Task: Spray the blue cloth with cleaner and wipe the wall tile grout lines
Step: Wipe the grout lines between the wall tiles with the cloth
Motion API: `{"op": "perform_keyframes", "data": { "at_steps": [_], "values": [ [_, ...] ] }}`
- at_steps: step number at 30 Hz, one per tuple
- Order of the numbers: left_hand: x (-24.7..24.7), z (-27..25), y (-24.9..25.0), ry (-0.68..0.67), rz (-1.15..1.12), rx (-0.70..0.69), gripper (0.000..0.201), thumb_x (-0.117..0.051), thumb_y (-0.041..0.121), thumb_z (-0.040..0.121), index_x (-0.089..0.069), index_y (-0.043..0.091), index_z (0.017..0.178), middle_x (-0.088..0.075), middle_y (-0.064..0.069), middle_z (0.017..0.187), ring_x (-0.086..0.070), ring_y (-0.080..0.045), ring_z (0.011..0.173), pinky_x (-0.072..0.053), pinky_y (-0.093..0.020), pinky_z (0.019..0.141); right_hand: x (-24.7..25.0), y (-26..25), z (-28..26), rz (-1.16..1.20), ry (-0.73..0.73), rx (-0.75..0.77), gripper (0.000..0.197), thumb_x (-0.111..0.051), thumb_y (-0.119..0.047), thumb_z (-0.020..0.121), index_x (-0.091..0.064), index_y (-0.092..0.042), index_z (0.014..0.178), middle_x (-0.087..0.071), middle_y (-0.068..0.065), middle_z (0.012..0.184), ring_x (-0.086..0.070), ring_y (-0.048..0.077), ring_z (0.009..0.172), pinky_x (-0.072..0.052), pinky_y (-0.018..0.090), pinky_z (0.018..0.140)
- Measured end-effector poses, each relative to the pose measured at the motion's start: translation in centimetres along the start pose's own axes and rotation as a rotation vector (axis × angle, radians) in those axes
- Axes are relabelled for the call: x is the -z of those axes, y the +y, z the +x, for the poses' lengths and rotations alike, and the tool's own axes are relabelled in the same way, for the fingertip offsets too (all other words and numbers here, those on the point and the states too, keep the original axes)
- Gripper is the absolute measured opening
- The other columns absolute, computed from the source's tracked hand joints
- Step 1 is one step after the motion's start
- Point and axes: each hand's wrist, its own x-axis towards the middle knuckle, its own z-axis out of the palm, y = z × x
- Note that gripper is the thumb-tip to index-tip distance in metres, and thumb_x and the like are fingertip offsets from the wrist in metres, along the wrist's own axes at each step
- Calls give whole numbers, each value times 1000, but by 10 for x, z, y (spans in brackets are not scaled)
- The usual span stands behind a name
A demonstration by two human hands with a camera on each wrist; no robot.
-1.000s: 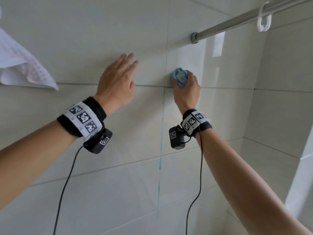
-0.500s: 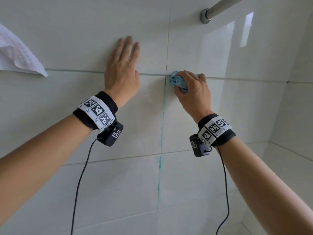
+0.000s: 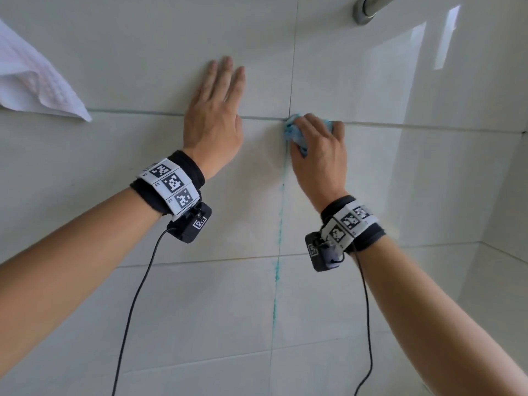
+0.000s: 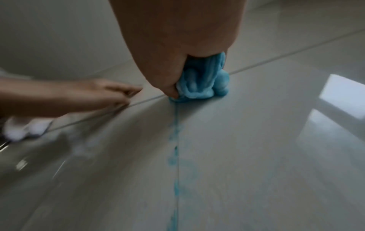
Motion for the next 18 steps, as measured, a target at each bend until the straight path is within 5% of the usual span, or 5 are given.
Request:
{"op": "perform_keyframes", "data": {
  "at_steps": [4, 9, 14, 18],
  "values": [
    [0, -1, -2, -2, 3, -4, 68, -41, 7, 98, -25, 12, 164, -19, -12, 172, -14, -32, 160, -20, -41, 129, 13, 5, 7, -78, -127, 215, 32, -67, -15, 93, -68, -18, 124, -67, -8, 128, -51, 33, 102, -48, 37, 62],
    [-1, -3, 0, -3, 13, -3, 69, -41, 6, 97, -25, 12, 164, -18, -12, 172, -13, -33, 160, -21, -41, 129, 22, 29, 31, -23, 20, -59, 27, -59, -14, 93, -71, -18, 118, -69, -6, 123, -50, 32, 103, -48, 41, 66],
    [-3, -5, 3, -2, 34, 0, 71, -42, 8, 97, -22, 11, 164, -17, -13, 172, -13, -35, 160, -19, -41, 129, 11, 7, 4, -45, -74, 133, 26, -64, -15, 93, -70, -19, 118, -68, -9, 121, -51, 32, 101, -49, 39, 61],
    [-2, -7, 5, -8, 31, 12, 70, -42, 7, 97, -23, 12, 164, -17, -12, 172, -13, -34, 160, -19, -41, 129, 22, 9, 20, -59, -118, 82, 23, -61, -20, 94, -71, -26, 114, -67, -13, 116, -50, 27, 102, -45, 34, 56]
  ]
}}
